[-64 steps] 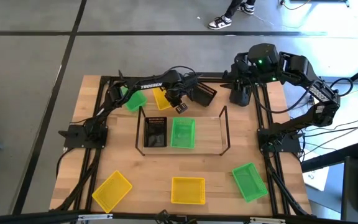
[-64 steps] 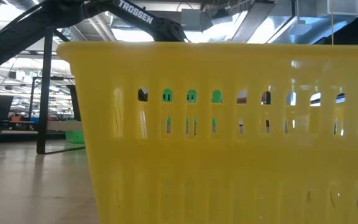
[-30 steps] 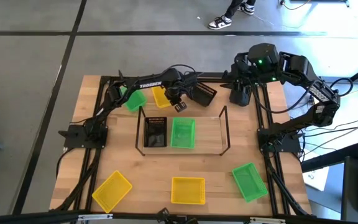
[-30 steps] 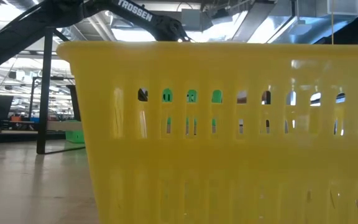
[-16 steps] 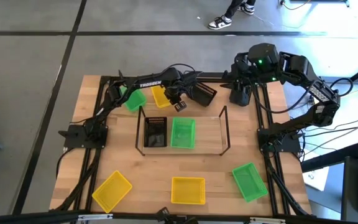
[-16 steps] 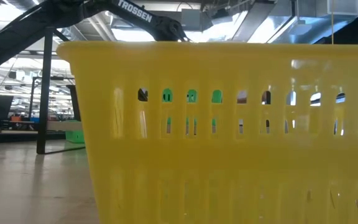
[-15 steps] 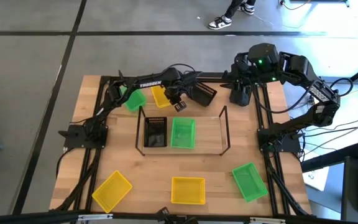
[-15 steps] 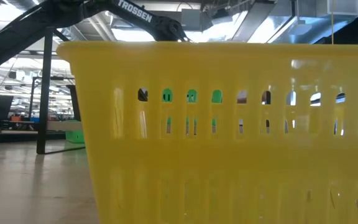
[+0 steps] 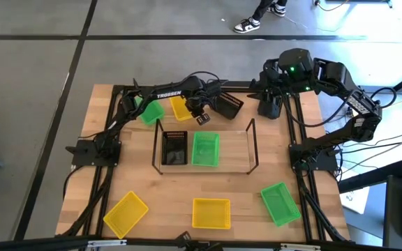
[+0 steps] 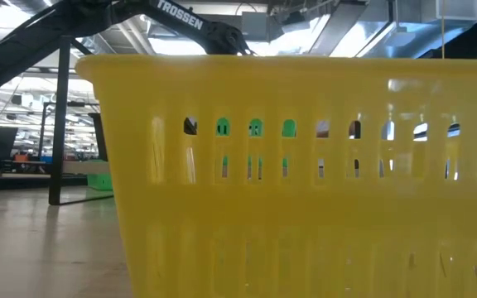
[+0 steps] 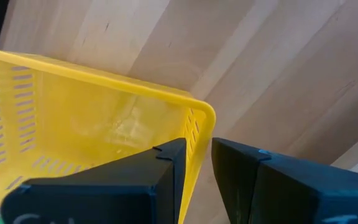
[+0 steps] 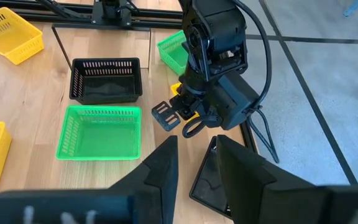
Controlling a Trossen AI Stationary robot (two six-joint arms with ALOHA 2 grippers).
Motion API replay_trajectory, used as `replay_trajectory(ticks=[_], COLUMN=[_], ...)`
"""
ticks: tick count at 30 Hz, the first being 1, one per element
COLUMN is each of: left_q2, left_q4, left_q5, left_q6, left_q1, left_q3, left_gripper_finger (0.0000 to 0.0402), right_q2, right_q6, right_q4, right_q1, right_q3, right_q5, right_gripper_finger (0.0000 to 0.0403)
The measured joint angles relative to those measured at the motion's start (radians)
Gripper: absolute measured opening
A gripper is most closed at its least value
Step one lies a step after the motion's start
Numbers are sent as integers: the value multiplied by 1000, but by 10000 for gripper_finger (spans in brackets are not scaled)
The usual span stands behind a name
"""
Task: Stack baskets on shelf by color
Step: Put the top yellow bin on the shelf
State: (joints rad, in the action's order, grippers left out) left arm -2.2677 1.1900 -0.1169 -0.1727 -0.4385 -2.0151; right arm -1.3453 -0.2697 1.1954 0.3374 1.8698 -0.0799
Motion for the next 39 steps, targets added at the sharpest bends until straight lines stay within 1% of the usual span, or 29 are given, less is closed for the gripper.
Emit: replay_trajectory(ticks=[5,12,17,19,23,26,32,39], left_q2=[-2,-46,-44,-44,-44,-35,54,229], left_q4=[-6,-19,-43,-32,-25,-21,6,-4], left_q5=[0,7,7,10,7,4,-32,-119], left_q6=[-5,-5,28,29,70,75,85,98], left_q1=[-1,-5,-8,-9,-13,-13,12,80], left_q3=[0,0,0,0,0,0,0,0], left_gripper_finger=[69,69,67,57,11,7,2,1], right_q2=[0,0,0,0,0,0,2,45], right_q6=[0,0,0,0,0,0,0,0], right_q4=[0,0,0,0,0,0,0,1], right_q1=[0,0,0,0,0,0,0,0], right_q3=[0,0,0,0,0,0,0,0], right_q5=[0,0,0,0,0,1,4,67], right_gripper_finger=[108,108,108,108,108,108,108,108])
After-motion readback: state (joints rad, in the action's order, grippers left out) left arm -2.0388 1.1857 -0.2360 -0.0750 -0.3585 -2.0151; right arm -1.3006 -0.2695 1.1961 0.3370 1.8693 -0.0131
